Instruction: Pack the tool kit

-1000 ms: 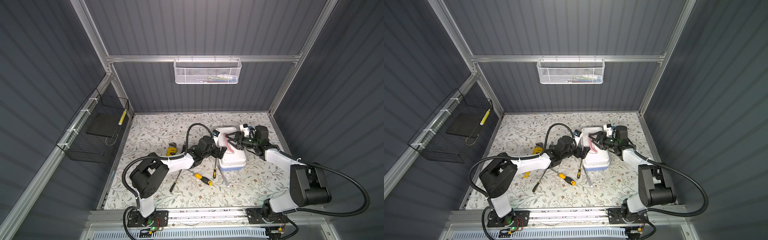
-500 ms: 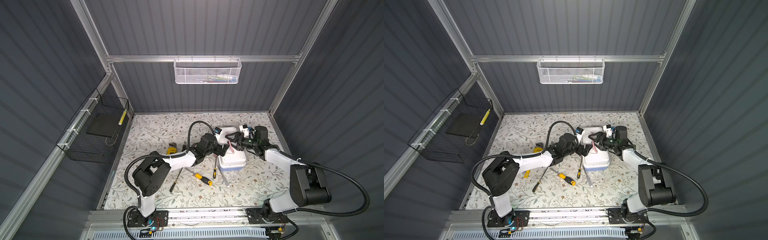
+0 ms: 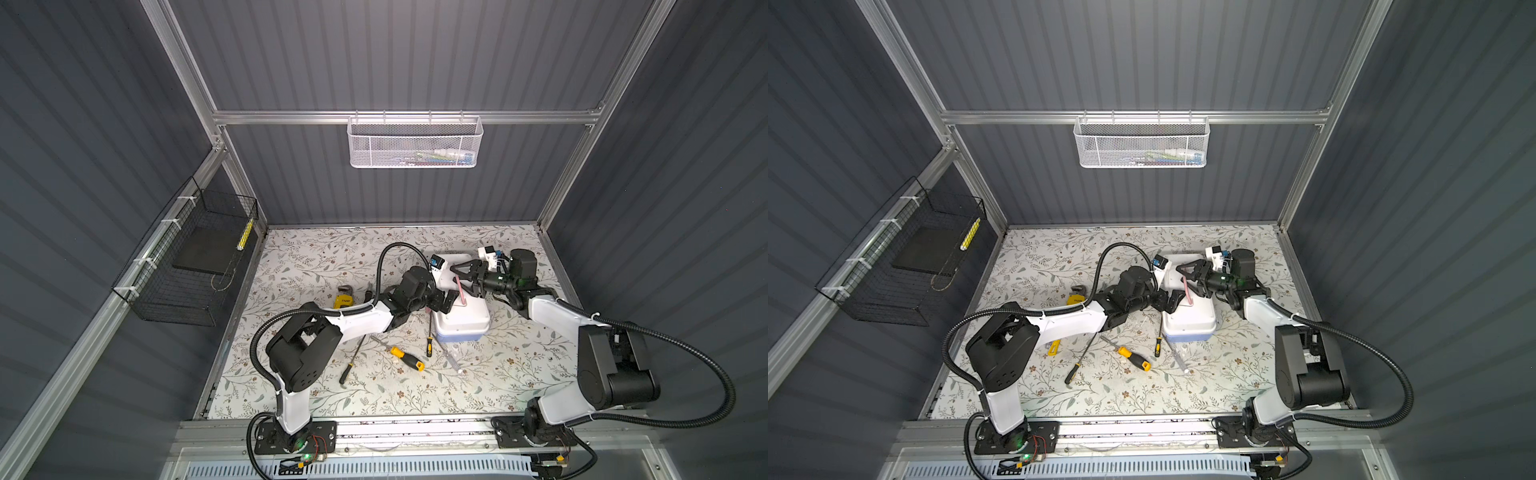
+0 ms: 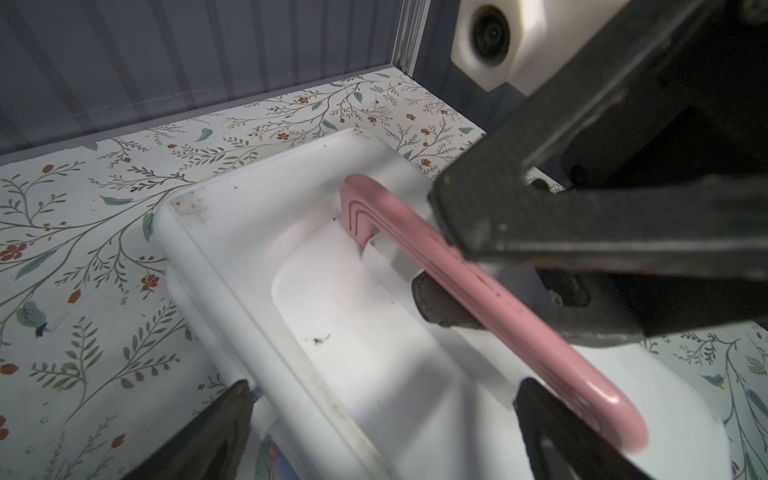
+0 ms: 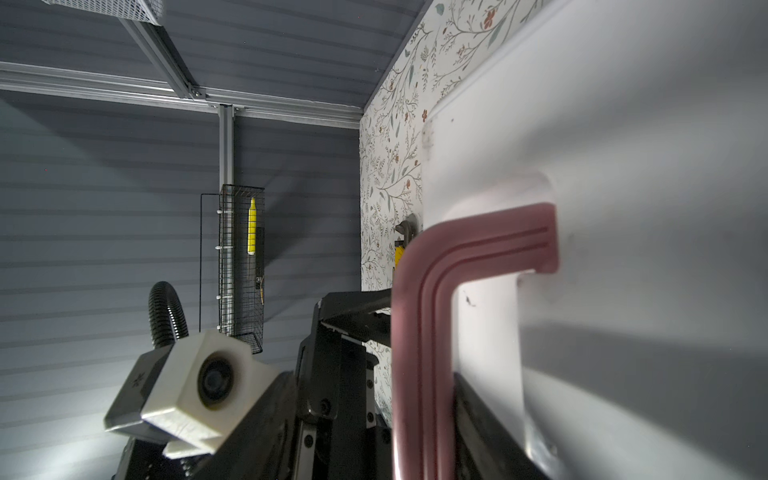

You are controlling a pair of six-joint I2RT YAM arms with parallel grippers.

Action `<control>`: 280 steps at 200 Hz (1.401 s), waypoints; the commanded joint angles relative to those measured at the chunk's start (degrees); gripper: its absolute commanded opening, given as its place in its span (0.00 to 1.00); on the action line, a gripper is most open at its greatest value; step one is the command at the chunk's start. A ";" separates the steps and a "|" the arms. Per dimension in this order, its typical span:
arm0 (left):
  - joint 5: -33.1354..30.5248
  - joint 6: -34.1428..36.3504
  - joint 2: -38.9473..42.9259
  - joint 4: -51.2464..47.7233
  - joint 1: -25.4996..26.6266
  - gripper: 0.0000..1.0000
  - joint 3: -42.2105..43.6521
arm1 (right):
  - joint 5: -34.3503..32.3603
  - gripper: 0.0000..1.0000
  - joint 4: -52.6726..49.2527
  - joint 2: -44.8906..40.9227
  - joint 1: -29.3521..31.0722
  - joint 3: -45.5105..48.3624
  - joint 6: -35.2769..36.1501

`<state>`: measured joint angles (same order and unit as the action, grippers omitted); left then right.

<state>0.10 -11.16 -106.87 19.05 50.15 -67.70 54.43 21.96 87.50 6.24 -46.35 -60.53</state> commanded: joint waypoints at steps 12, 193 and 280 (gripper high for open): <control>0.72 0.53 0.63 -0.77 -0.03 1.00 -1.26 | 2.87 0.55 6.28 0.23 0.00 -1.00 -3.05; 4.65 -9.17 16.25 -2.06 -2.94 1.00 10.48 | 3.78 0.49 4.37 -2.69 -5.29 1.95 0.33; 11.82 -15.91 14.19 3.88 -4.09 1.00 12.59 | 2.09 0.57 -2.51 -3.15 -5.21 1.17 5.07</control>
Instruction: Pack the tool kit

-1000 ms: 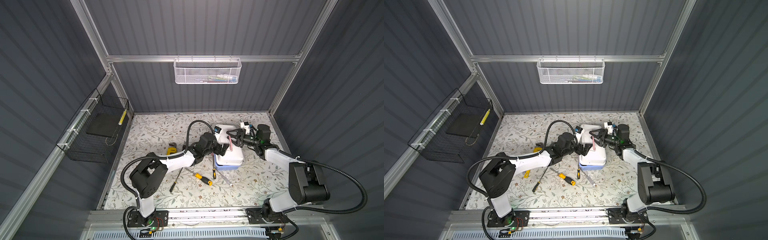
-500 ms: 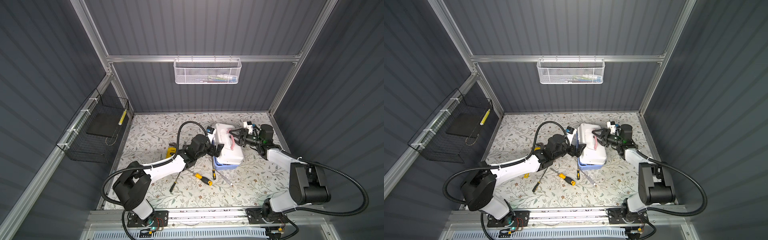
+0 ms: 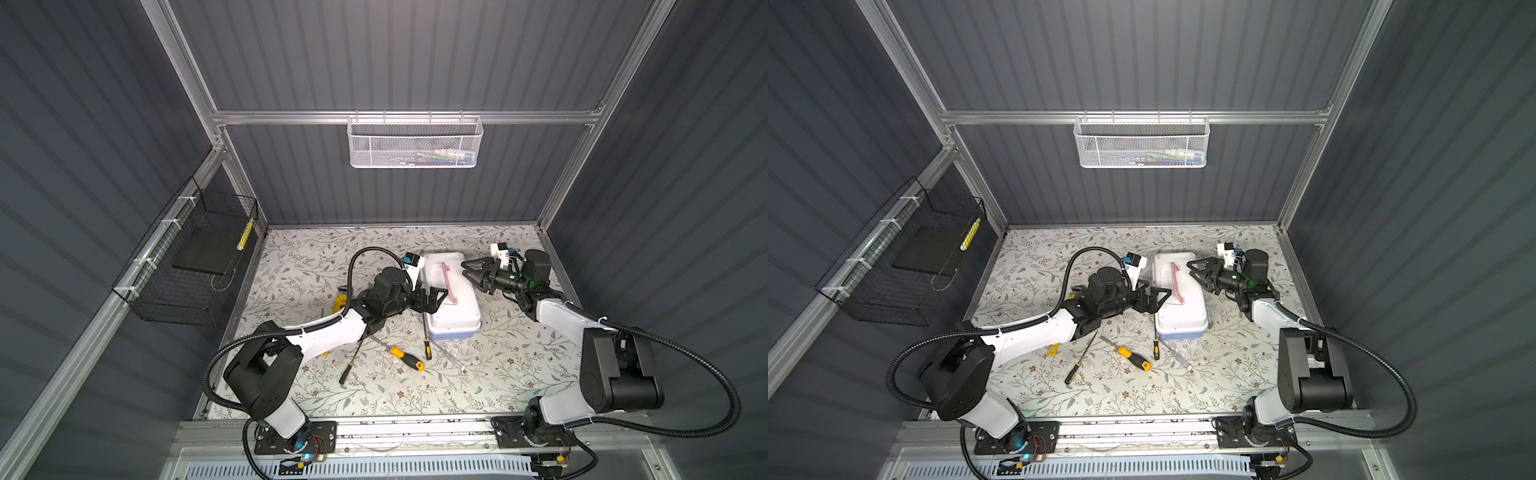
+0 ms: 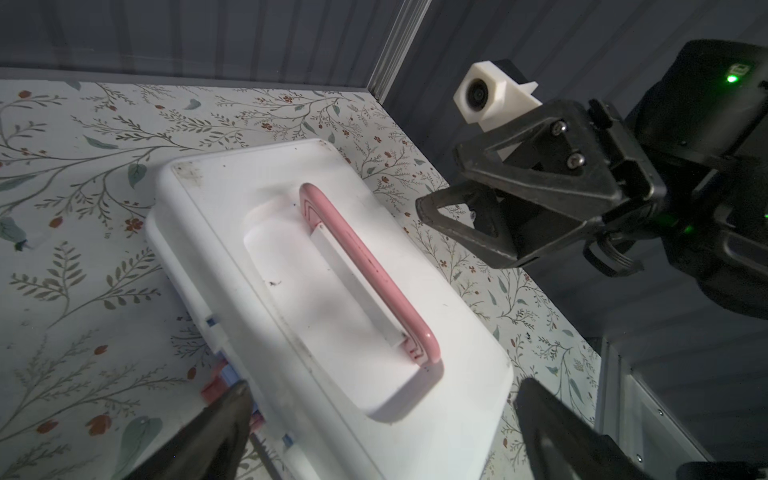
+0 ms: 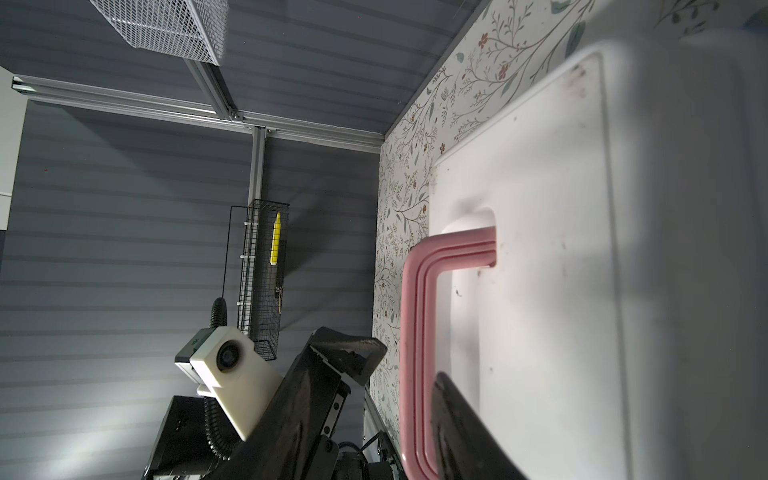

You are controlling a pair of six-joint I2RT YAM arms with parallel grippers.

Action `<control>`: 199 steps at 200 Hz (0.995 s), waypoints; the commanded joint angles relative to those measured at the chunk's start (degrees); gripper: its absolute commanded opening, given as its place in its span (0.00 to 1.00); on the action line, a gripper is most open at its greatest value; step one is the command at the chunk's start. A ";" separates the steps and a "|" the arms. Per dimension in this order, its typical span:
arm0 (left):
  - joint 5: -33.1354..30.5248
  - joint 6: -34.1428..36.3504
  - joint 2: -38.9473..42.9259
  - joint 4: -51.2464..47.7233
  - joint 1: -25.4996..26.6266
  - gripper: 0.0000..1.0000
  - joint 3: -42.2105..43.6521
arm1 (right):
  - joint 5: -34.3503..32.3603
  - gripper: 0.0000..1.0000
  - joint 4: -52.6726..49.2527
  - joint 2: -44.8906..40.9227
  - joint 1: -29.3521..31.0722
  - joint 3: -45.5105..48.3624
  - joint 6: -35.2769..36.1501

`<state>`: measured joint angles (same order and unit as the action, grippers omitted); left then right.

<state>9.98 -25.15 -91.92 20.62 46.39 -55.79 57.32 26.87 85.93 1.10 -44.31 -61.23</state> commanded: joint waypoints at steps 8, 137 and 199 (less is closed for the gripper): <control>1.47 -1.69 -0.52 1.99 -0.41 1.00 0.73 | -1.37 0.58 -10.50 -2.17 0.02 -1.41 7.76; -2.33 4.35 0.34 -5.00 -0.95 0.85 0.68 | -3.04 0.67 -18.08 1.79 6.35 -8.16 12.22; -2.94 5.18 -1.06 -5.86 -0.95 0.82 -0.07 | -3.62 0.70 -22.17 5.87 8.76 -12.71 14.09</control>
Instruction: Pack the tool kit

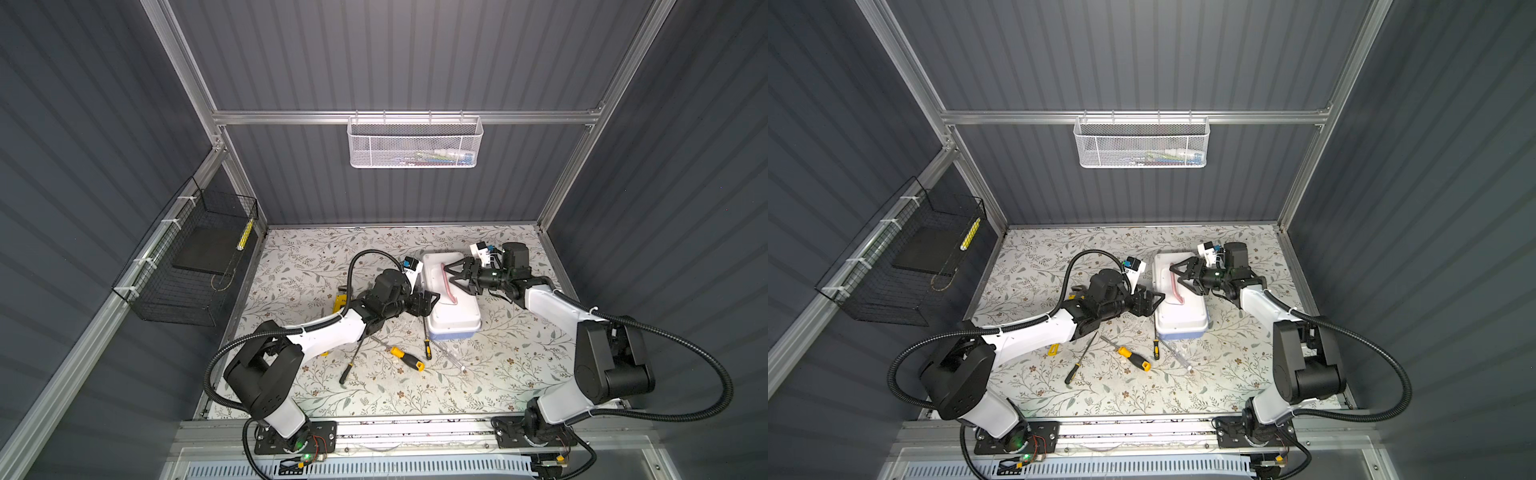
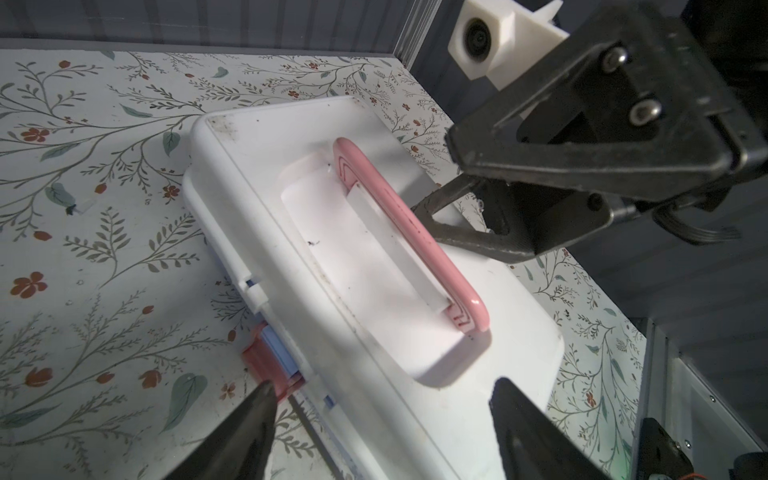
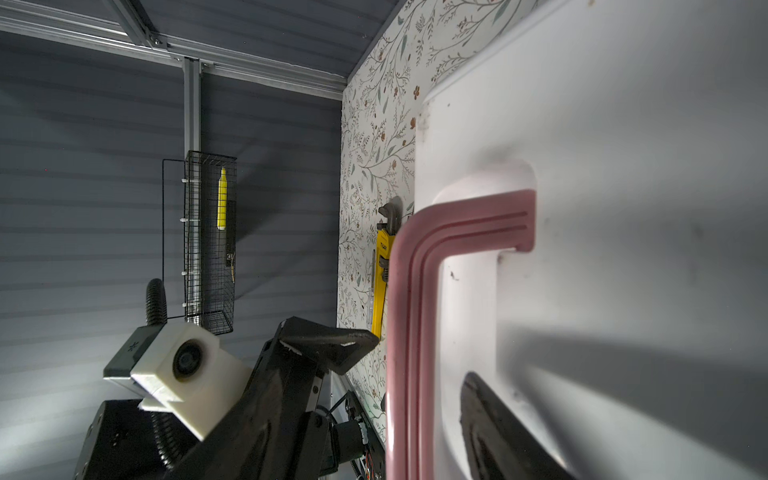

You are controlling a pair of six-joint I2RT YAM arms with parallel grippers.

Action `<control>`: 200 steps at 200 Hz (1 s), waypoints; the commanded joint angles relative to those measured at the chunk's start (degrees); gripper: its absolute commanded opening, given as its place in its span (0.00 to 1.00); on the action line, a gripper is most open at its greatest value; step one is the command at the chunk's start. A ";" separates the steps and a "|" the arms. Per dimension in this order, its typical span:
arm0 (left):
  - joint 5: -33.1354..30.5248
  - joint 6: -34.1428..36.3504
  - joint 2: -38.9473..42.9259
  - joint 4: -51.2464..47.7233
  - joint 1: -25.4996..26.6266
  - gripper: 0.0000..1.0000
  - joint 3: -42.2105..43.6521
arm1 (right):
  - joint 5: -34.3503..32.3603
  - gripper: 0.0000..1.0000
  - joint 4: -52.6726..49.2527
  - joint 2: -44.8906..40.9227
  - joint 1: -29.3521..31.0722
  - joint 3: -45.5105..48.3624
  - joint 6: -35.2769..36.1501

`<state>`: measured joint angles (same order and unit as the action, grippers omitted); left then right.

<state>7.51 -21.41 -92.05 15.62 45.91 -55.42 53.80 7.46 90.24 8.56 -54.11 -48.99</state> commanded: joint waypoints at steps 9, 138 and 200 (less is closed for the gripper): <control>-0.72 1.44 -0.98 -0.90 -0.47 0.82 -0.39 | -0.02 0.70 -3.30 2.27 1.84 -3.81 2.06; 2.05 -2.94 4.21 3.11 -3.90 0.87 6.49 | 7.40 0.42 19.69 5.74 2.65 -1.91 -15.26; 1.70 -6.01 9.61 3.57 -4.88 0.93 9.27 | 7.67 0.33 23.82 5.12 0.68 1.44 -16.85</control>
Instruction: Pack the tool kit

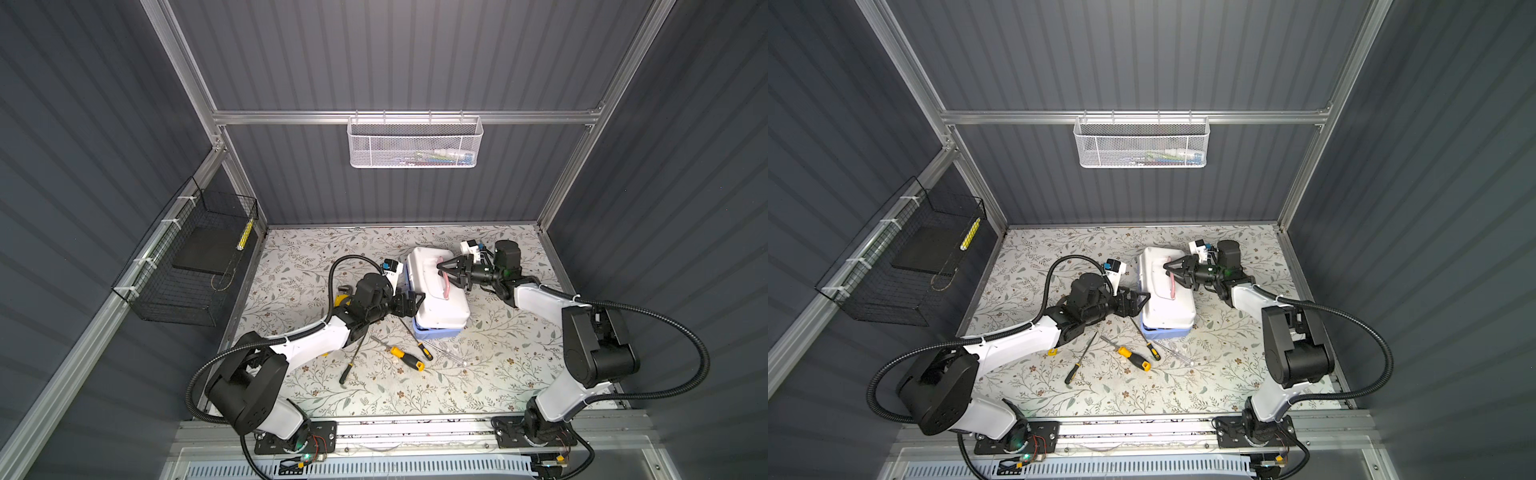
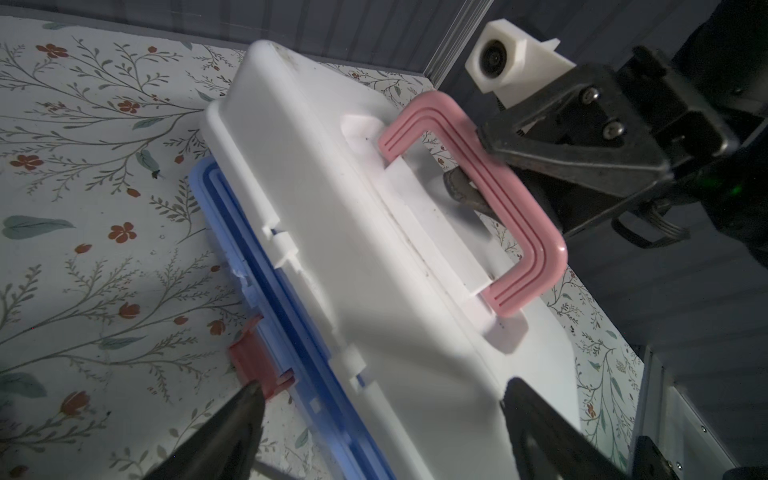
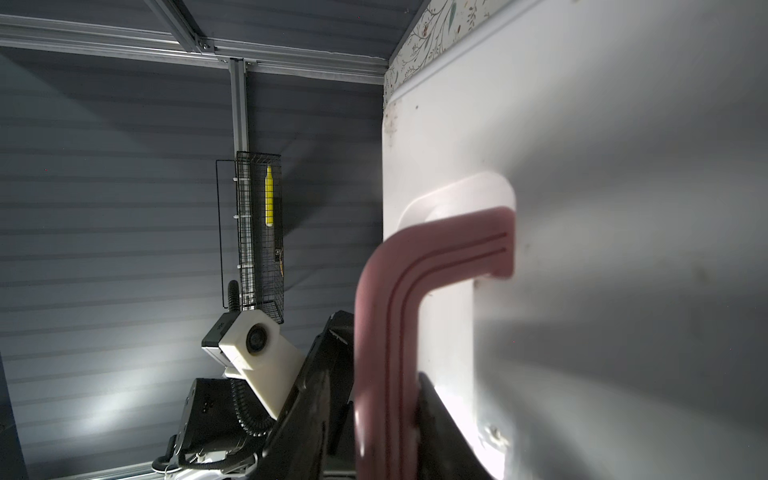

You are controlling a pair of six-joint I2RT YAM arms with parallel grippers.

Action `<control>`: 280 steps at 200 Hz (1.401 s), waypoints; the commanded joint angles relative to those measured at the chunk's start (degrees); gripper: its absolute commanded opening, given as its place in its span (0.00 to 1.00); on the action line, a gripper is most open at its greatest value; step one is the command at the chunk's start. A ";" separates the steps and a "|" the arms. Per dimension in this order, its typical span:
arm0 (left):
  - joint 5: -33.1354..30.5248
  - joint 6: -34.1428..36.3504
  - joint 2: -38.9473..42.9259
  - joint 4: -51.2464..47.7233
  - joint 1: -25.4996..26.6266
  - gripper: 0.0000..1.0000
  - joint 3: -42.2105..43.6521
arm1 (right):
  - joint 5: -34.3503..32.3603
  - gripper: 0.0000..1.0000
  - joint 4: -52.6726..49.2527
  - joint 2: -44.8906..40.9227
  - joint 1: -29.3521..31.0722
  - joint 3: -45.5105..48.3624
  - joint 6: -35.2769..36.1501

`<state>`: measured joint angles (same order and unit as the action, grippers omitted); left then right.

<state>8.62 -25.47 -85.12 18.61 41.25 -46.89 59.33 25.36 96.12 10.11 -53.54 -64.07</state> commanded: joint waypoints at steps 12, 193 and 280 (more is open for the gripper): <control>0.99 -2.87 3.30 0.81 -0.24 0.95 1.11 | 2.20 0.33 5.91 -0.89 -0.97 1.19 -1.51; 3.88 -12.28 -0.01 7.89 -0.23 1.00 3.10 | 0.74 0.56 -4.91 -2.52 -0.03 0.75 6.54; 2.72 -9.11 -1.94 2.91 -0.30 1.00 0.53 | -0.09 0.60 -7.72 1.99 4.25 -4.17 7.20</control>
<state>11.94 -36.84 -86.19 23.73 41.19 -43.88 59.55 19.81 96.16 13.28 -55.57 -58.39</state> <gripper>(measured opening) 0.997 0.603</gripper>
